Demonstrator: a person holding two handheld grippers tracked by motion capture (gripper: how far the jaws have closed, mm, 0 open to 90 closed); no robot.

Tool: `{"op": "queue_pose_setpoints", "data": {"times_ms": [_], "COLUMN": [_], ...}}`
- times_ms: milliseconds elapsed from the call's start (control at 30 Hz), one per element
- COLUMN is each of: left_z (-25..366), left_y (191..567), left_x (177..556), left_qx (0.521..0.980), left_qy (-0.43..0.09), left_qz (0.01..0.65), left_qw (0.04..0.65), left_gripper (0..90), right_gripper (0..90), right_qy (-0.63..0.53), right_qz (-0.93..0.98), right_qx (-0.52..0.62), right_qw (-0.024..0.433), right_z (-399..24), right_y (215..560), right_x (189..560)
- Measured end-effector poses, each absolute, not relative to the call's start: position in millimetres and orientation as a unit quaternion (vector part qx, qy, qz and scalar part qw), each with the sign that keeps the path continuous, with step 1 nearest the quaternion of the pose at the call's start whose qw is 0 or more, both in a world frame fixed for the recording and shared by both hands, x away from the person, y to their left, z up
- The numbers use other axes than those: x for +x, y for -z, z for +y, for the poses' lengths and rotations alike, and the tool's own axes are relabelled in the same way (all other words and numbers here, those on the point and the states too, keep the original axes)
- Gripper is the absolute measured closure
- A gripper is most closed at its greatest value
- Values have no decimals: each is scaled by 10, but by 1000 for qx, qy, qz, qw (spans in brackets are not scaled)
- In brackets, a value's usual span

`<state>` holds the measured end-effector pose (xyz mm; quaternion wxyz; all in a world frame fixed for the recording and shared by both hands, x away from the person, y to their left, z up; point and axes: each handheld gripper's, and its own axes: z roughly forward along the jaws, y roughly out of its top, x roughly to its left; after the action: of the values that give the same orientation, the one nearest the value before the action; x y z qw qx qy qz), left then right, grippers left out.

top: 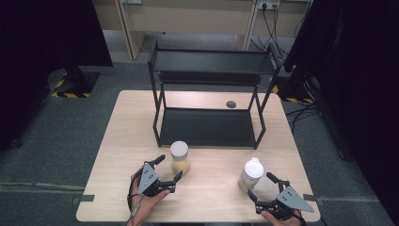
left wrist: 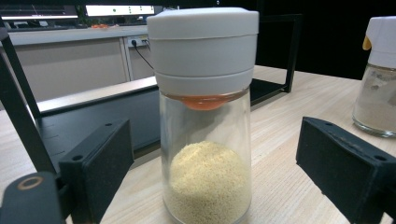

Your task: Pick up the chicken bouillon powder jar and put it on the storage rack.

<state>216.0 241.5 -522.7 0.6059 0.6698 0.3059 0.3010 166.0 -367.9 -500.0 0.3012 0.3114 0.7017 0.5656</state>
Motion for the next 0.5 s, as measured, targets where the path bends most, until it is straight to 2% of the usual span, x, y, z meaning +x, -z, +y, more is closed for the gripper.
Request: {"op": "queue_pose_setpoints", "data": {"times_ms": [500], "left_z": [2313], "left_y": [5251], "left_x": [2240], "left_qx": [636], "left_qy": [-322], "left_qz": [298], "left_qw": [635], "left_gripper": [109], "right_gripper": [51], "right_qy": [-571], "right_qz": [696], "right_qx": [315], "right_qw": [302], "right_z": [-3693], "right_y": [5021], "right_x": [1650]}}
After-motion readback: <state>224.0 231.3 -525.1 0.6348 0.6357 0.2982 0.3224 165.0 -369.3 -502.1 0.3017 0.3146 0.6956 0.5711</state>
